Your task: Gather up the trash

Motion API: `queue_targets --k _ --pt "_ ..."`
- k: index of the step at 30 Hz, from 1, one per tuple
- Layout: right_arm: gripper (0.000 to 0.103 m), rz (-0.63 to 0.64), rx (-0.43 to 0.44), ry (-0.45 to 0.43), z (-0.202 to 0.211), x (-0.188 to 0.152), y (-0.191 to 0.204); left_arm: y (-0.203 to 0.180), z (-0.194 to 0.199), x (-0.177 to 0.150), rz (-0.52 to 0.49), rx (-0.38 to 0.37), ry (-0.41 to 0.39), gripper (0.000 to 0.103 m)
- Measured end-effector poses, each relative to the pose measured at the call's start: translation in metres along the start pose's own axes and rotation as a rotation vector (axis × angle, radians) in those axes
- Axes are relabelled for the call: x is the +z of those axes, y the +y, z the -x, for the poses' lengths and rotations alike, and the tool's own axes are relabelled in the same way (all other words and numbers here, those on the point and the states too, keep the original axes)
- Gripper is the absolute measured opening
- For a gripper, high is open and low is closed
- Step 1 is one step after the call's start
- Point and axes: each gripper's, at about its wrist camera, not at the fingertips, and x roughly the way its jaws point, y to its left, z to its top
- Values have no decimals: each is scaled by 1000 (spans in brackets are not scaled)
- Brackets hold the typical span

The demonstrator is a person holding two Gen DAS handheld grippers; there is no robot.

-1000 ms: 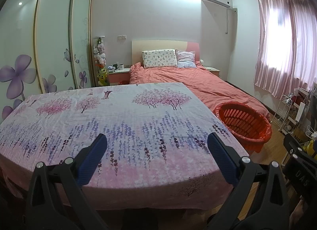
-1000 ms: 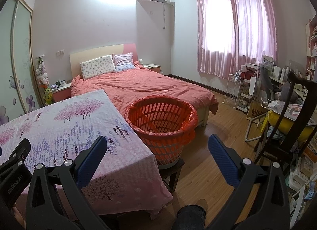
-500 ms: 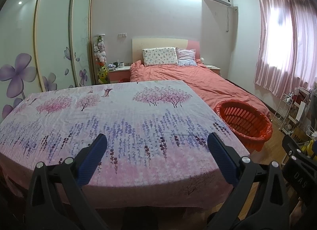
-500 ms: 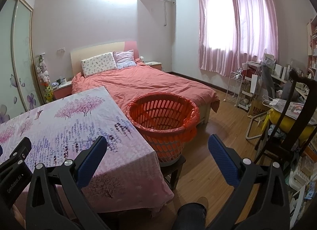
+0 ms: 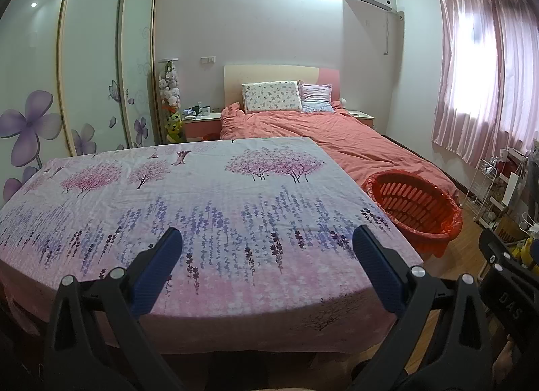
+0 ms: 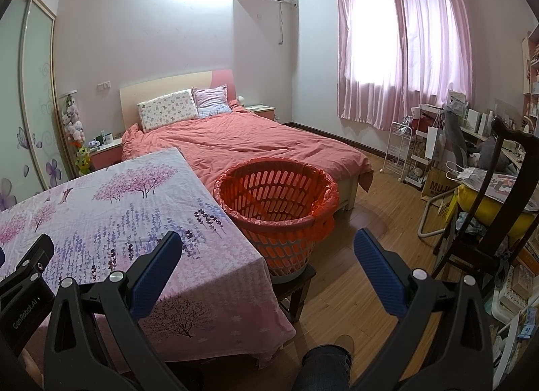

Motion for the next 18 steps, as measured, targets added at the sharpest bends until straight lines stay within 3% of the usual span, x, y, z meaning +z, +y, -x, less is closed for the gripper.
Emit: queue_targets --k 18 --pt "101 -1 0 1 0 0 0 -1 1 0 0 -1 0 99"
